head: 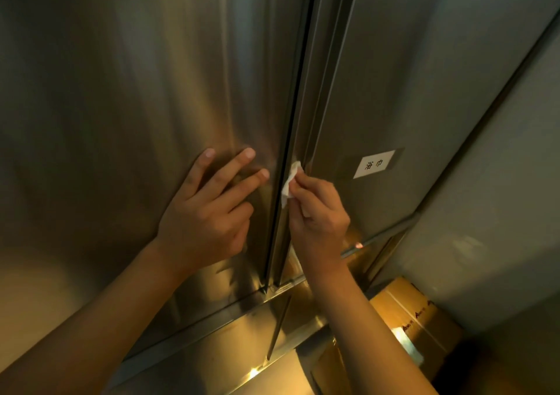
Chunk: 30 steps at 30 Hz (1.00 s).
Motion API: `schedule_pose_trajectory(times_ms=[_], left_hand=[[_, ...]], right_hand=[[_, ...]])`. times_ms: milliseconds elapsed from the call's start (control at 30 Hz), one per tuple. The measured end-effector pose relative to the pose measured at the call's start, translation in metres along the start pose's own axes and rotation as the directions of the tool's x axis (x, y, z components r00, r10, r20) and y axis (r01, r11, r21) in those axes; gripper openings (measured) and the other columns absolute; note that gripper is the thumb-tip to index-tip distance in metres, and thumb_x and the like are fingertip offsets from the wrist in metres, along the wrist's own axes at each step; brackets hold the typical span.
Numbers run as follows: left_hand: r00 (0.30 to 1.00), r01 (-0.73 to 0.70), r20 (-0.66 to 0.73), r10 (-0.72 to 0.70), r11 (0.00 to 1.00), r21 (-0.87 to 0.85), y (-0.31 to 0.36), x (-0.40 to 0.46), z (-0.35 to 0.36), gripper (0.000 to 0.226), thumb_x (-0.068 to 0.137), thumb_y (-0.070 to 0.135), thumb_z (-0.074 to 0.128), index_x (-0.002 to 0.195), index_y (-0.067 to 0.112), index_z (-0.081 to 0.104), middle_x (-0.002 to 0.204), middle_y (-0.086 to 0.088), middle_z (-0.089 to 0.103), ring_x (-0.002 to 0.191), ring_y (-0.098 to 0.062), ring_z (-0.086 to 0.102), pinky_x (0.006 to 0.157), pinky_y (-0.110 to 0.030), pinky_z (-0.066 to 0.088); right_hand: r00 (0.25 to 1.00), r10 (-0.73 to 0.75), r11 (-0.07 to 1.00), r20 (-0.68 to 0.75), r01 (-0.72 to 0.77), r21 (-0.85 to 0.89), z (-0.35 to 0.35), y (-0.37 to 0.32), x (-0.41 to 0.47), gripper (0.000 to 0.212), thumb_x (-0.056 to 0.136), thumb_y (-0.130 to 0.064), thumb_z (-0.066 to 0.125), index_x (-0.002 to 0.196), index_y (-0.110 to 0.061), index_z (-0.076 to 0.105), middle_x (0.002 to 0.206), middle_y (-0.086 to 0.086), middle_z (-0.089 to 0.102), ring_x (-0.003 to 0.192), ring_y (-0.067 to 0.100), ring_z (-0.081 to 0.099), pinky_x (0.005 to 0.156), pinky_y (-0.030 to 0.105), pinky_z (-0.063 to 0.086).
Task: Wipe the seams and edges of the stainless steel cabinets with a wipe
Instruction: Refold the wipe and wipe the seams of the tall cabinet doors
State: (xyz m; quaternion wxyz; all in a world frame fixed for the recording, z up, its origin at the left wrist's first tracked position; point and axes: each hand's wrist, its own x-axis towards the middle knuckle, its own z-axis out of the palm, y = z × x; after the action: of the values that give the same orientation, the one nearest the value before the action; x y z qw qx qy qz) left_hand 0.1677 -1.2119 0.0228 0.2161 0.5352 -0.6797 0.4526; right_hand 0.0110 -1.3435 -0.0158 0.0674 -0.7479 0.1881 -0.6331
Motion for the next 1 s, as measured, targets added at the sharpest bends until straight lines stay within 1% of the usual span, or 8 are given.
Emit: schedule_pose_trajectory(times_ms=[200, 367, 533, 633, 700, 833, 933, 1000], left_hand=[[1.000, 0.003, 0.014, -0.003, 1.000, 0.006, 0.004, 0.005, 0.004, 0.022, 0.093, 0.018, 0.056, 0.086, 0.016, 0.077, 0.145, -0.005, 0.062, 0.148, -0.032, 0.043, 0.124, -0.060, 0.020], [1.000, 0.015, 0.006, -0.015, 1.000, 0.002, 0.006, 0.008, 0.008, 0.023, 0.095, 0.018, 0.056, 0.088, 0.014, 0.077, 0.144, -0.004, 0.063, 0.147, -0.033, 0.044, 0.124, -0.061, 0.020], [1.000, 0.010, 0.009, -0.010, 1.000, -0.002, 0.006, 0.007, 0.008, 0.023, 0.095, 0.018, 0.057, 0.083, 0.015, 0.077, 0.145, -0.003, 0.062, 0.148, -0.032, 0.043, 0.123, -0.061, 0.021], [1.000, 0.007, 0.008, -0.007, 1.000, 0.001, 0.007, 0.004, 0.007, 0.024, 0.094, 0.017, 0.057, 0.080, 0.015, 0.076, 0.146, -0.003, 0.061, 0.149, -0.031, 0.042, 0.123, -0.060, 0.023], [1.000, 0.008, 0.006, -0.008, 1.000, -0.008, 0.006, 0.003, 0.006, 0.023, 0.094, 0.015, 0.057, 0.080, 0.015, 0.076, 0.147, -0.003, 0.060, 0.149, -0.030, 0.041, 0.122, -0.059, 0.024], [1.000, 0.014, -0.014, -0.014, 1.000, -0.004, 0.004, 0.000, 0.001, 0.021, 0.092, 0.013, 0.059, 0.080, 0.015, 0.076, 0.147, -0.003, 0.061, 0.149, -0.029, 0.042, 0.123, -0.057, 0.024], [1.000, 0.005, -0.029, -0.005, 1.000, 0.002, 0.002, -0.004, -0.003, 0.019, 0.091, 0.012, 0.061, 0.079, 0.014, 0.076, 0.147, -0.002, 0.061, 0.149, -0.029, 0.042, 0.124, -0.055, 0.022], [1.000, 0.003, -0.021, -0.003, 1.000, -0.002, 0.001, -0.005, -0.005, 0.020, 0.092, 0.012, 0.059, 0.081, 0.014, 0.076, 0.148, -0.002, 0.060, 0.150, -0.028, 0.041, 0.124, -0.056, 0.023]], right_hand=[[0.980, 0.161, 0.987, 0.117, -0.156, -0.048, 0.011, 0.018, -0.078, 0.011, 0.094, -0.006, 0.070, 0.100, -0.001, 0.079, 0.105, 0.011, 0.071, 0.095, 0.021, 0.069, 0.078, 0.036, 0.058], [0.942, 0.261, 0.965, 0.211, -0.248, -0.085, 0.014, 0.026, -0.121, 0.012, 0.092, -0.009, 0.070, 0.099, -0.006, 0.079, 0.105, 0.006, 0.068, 0.095, 0.018, 0.068, 0.079, 0.027, 0.057], [0.832, 0.397, 0.918, 0.386, -0.351, -0.186, 0.015, 0.036, -0.160, 0.014, 0.084, -0.003, 0.078, 0.096, -0.011, 0.079, 0.104, -0.001, 0.065, 0.090, 0.013, 0.064, 0.073, 0.024, 0.055], [0.768, 0.442, 0.897, 0.464, -0.378, -0.228, 0.014, 0.039, -0.173, 0.014, 0.084, -0.006, 0.078, 0.094, -0.015, 0.078, 0.103, -0.006, 0.063, 0.090, 0.008, 0.060, 0.074, 0.013, 0.044], [0.751, 0.460, 0.888, 0.474, -0.393, -0.239, 0.013, 0.040, -0.172, 0.014, 0.085, -0.007, 0.078, 0.095, -0.016, 0.079, 0.103, -0.007, 0.064, 0.091, 0.009, 0.060, 0.075, 0.008, 0.041], [0.761, 0.445, 0.895, 0.472, -0.388, -0.218, 0.008, 0.039, -0.164, 0.017, 0.083, -0.003, 0.078, 0.096, -0.015, 0.080, 0.104, -0.004, 0.069, 0.093, 0.013, 0.065, 0.076, 0.019, 0.052], [0.776, 0.455, 0.890, 0.438, -0.415, -0.188, 0.006, 0.033, -0.159, 0.024, 0.081, 0.000, 0.079, 0.101, -0.015, 0.081, 0.108, -0.003, 0.072, 0.099, 0.016, 0.068, 0.083, 0.021, 0.054], [0.793, 0.469, 0.882, 0.389, -0.445, -0.155, 0.003, 0.025, -0.150, 0.027, 0.081, 0.001, 0.080, 0.102, -0.015, 0.081, 0.110, -0.004, 0.072, 0.102, 0.012, 0.067, 0.088, 0.030, 0.059]])
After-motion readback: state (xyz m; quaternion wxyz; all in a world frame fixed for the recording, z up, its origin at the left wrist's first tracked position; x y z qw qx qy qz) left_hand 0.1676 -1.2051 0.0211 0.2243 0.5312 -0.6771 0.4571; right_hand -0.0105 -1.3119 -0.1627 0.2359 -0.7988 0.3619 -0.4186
